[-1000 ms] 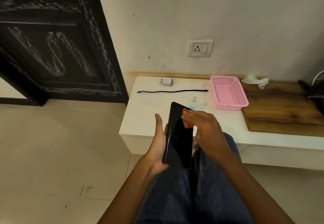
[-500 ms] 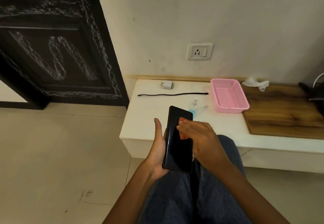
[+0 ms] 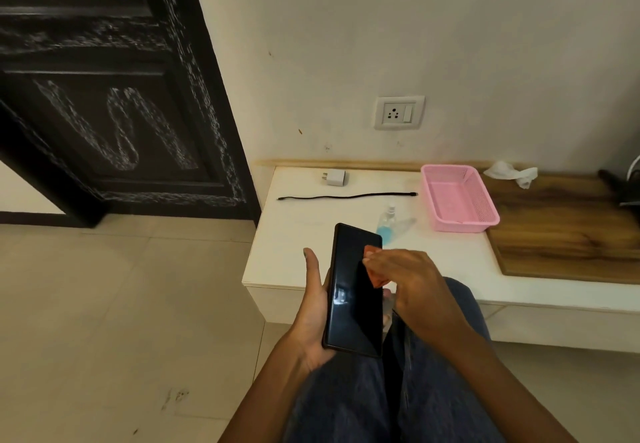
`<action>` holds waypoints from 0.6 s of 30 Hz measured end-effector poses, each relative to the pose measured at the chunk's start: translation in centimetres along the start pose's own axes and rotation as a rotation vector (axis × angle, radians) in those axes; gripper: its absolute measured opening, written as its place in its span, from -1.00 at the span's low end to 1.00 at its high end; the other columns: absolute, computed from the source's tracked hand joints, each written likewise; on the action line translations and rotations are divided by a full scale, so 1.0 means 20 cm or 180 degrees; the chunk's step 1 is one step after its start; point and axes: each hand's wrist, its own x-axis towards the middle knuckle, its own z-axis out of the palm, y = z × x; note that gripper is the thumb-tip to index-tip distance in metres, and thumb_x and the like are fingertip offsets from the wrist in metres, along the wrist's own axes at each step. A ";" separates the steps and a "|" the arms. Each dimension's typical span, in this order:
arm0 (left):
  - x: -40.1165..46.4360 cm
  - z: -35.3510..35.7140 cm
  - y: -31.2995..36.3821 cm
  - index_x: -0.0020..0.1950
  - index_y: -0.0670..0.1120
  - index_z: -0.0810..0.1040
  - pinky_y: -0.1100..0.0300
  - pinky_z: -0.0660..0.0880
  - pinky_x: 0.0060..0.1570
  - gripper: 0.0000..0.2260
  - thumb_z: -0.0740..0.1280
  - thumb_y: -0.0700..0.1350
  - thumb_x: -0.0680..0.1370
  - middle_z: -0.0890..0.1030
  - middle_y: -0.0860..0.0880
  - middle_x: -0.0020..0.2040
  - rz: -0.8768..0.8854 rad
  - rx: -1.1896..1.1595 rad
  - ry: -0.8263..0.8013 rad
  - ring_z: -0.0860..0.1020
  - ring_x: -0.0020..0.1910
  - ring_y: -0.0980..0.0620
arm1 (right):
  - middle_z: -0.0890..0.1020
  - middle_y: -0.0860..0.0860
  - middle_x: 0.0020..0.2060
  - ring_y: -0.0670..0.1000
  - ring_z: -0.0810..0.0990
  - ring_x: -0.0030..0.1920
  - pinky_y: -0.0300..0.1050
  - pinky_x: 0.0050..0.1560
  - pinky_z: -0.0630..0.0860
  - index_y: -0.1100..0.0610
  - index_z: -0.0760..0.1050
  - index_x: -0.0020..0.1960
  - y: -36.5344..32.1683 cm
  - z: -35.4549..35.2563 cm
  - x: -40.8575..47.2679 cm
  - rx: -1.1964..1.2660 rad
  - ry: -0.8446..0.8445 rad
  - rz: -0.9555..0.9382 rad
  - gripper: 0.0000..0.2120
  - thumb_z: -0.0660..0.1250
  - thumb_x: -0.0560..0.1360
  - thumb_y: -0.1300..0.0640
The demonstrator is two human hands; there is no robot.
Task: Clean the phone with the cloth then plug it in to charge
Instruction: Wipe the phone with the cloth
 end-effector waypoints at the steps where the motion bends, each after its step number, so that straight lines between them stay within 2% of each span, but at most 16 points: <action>1: 0.00 0.00 0.00 0.31 -0.06 0.54 -0.02 0.56 0.01 -0.13 0.07 0.55 0.30 0.60 -0.23 0.19 0.0013 0.0020 0.0046 0.62 0.08 -0.17 | 0.69 0.13 -0.06 0.11 0.66 0.00 -0.01 0.07 0.50 0.28 0.65 -0.04 0.01 0.00 0.01 0.0013 0.0030 0.0141 -0.48 0.54 0.05 0.58; 3: 0.01 0.00 0.00 0.31 -0.06 0.54 -0.02 0.56 0.00 -0.12 0.08 0.56 0.29 0.59 -0.24 0.20 0.0026 0.0040 0.0099 0.62 0.09 -0.17 | 0.69 0.17 -0.05 0.14 0.65 0.01 -0.10 0.07 0.50 0.30 0.64 -0.03 -0.01 0.00 0.01 -0.0033 0.0088 0.0124 -0.52 0.49 0.10 0.60; 5: 0.01 -0.02 0.01 0.24 -0.08 0.59 0.00 0.58 -0.02 -0.14 0.10 0.55 0.29 0.60 -0.23 0.19 0.0011 -0.0041 0.0033 0.62 0.10 -0.17 | 0.67 0.17 0.00 0.14 0.65 0.04 -0.09 0.09 0.50 0.28 0.64 0.00 -0.06 0.02 -0.01 -0.0151 0.0050 -0.0146 -0.61 0.38 0.22 0.52; 7: 0.00 -0.03 0.02 0.20 -0.08 0.62 0.00 0.59 -0.02 -0.14 0.12 0.55 0.27 0.61 -0.23 0.18 0.0002 -0.0050 0.0020 0.62 0.10 -0.17 | 0.68 0.15 0.00 0.11 0.66 0.03 -0.07 0.08 0.53 0.26 0.64 0.00 -0.08 0.00 -0.03 -0.0151 -0.0072 -0.0320 -0.63 0.35 0.23 0.47; 9: 0.00 -0.02 0.01 0.25 -0.09 0.59 -0.03 0.56 0.09 -0.12 0.11 0.55 0.27 0.56 -0.23 0.25 0.0046 0.0012 0.0057 0.57 0.18 -0.17 | 0.70 0.15 -0.11 0.12 0.68 -0.08 -0.12 0.03 0.53 0.27 0.66 -0.07 -0.05 -0.02 0.01 -0.0024 -0.0088 -0.0253 -0.66 0.41 0.20 0.51; 11: 0.00 -0.01 0.01 0.30 -0.10 0.54 -0.05 0.49 0.17 -0.10 0.10 0.55 0.28 0.51 -0.24 0.29 0.0079 0.0048 0.0081 0.50 0.22 -0.18 | 0.70 0.15 -0.22 0.15 0.69 -0.18 -0.10 0.03 0.55 0.32 0.65 -0.13 0.00 -0.04 0.04 0.0095 0.0090 -0.0107 -0.70 0.36 0.20 0.53; 13: 0.00 -0.01 0.02 0.28 -0.09 0.56 -0.04 0.51 0.15 -0.11 0.08 0.56 0.28 0.55 -0.23 0.25 0.0090 0.0057 0.0115 0.56 0.14 -0.16 | 0.69 0.19 -0.14 0.17 0.68 -0.09 0.06 0.03 0.57 0.34 0.64 -0.06 -0.01 -0.03 0.05 0.0099 0.0095 -0.0048 -0.62 0.31 0.17 0.56; 16: 0.01 -0.03 0.04 0.21 -0.07 0.62 -0.02 0.58 0.07 -0.14 0.06 0.56 0.28 0.60 -0.21 0.20 0.0090 0.0036 0.0027 0.62 0.08 -0.15 | 0.68 0.15 0.00 0.13 0.65 0.03 -0.04 0.07 0.53 0.27 0.64 0.00 -0.08 0.00 -0.02 -0.0147 -0.0102 -0.0276 -0.58 0.36 0.16 0.49; 18: 0.00 -0.03 0.04 0.22 -0.08 0.61 -0.07 0.49 0.17 -0.13 0.07 0.56 0.27 0.58 -0.22 0.23 0.0092 0.0065 0.0063 0.58 0.12 -0.17 | 0.68 0.12 0.01 0.10 0.65 0.05 0.00 0.06 0.54 0.25 0.65 -0.02 -0.05 0.00 -0.02 -0.0046 -0.0172 -0.0252 -0.56 0.46 0.14 0.52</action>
